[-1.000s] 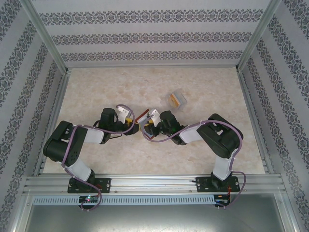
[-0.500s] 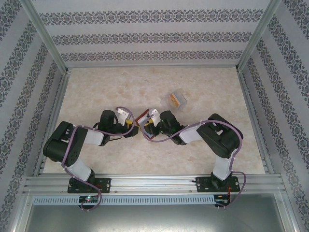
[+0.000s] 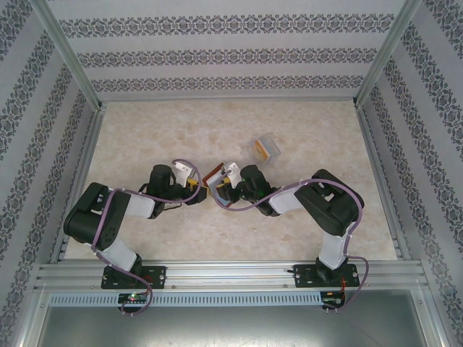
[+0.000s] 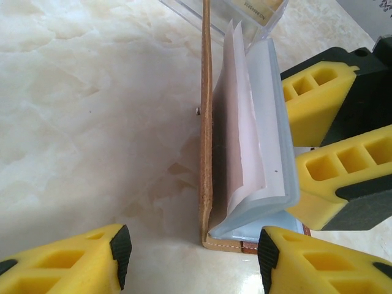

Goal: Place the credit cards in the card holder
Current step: Rotate the card holder at the center of the table.

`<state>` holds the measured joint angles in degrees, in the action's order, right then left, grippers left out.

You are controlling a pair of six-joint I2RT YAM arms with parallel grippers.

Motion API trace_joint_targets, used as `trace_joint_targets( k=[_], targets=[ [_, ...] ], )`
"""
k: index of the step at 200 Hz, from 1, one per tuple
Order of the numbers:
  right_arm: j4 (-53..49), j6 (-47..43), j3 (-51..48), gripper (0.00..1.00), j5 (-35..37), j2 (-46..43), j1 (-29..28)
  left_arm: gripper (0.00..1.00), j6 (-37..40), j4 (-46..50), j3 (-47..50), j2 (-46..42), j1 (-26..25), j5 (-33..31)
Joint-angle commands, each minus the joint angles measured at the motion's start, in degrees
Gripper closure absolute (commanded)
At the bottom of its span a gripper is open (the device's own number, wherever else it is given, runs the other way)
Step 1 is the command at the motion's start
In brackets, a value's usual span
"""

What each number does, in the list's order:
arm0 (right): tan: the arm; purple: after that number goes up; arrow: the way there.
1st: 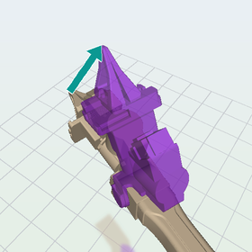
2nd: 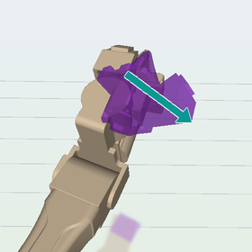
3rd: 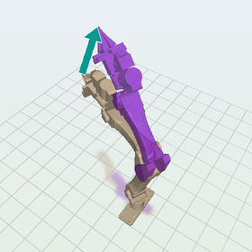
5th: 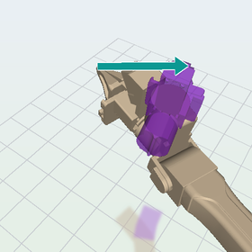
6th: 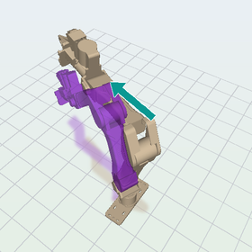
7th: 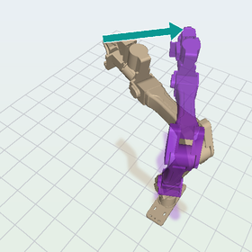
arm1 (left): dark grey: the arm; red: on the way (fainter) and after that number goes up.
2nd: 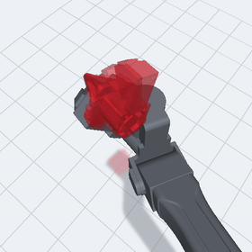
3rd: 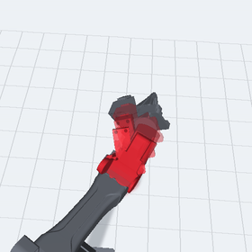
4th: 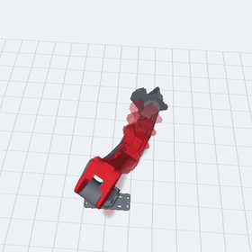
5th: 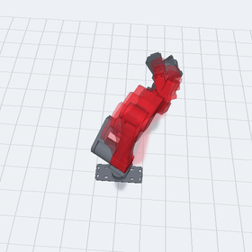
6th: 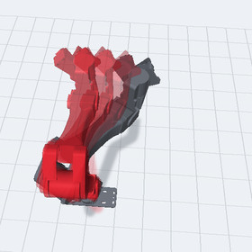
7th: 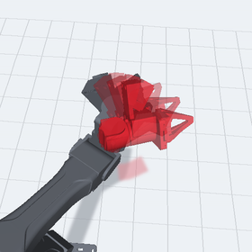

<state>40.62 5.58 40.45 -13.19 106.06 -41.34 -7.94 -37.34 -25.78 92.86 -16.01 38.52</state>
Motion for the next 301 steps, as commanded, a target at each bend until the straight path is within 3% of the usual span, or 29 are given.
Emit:
trace_joint_targets(
  k=[1, 135, 182, 197, 211, 223, 260, 286, 301],
  targets=[
    [1.9, 1.1, 0.8, 0.65, -1.7, 1.0, 0.6, 0.41, 0.3, -3.1, -1.1, 0.7, 0.4, 0.8],
    [1.9, 1.1, 1.1, 0.65, -2.5, 0.9, 0.7, 0.38, -2.5, -5.6, -4.3, 5.5, 0.5, 1.3],
    [1.9, 1.6, 0.3, 0.63, -2.1, 0.6, 0.7, 0.4, -6.1, -10.5, -4.8, 8.9, 0.4, 2.7],
    [1.9, 1.8, 0.1, 0.62, -2.1, 0.5, 0.7, 0.46, -6.8, -11.9, -4.9, 9.5, 0.3, 2.9],
    [1.9, 2.1, -0.1, 0.61, -2.1, -0.2, 0.6, 0.63, -7.2, -12.0, -5.2, 9.9, 0.2, 3.0],
    [1.6, 3.0, -0.5, 0.58, -2.2, -1.9, 0.5, 0.71, -7.3, -10.2, -6.3, 10.1, 0.2, 3.3],
    [-3.1, 7.0, -2.4, 0.51, 1.7, -10.1, -0.9, 0.8, -9.0, -13.8, -4.7, 10.0, 0.1, 3.5],
    [-10.4, 18.3, -2.5, 0.51, 8.3, -15.8, -0.4, 0.87, -9.2, -15.0, -3.5, 9.4, -0.5, 2.9],
    [-14.0, 30.9, -2.7, 0.51, 11.6, -18.1, 0.2, 0.91, -9.6, -15.8, -3.0, 9.4, -1.2, 2.4]
  ],
)
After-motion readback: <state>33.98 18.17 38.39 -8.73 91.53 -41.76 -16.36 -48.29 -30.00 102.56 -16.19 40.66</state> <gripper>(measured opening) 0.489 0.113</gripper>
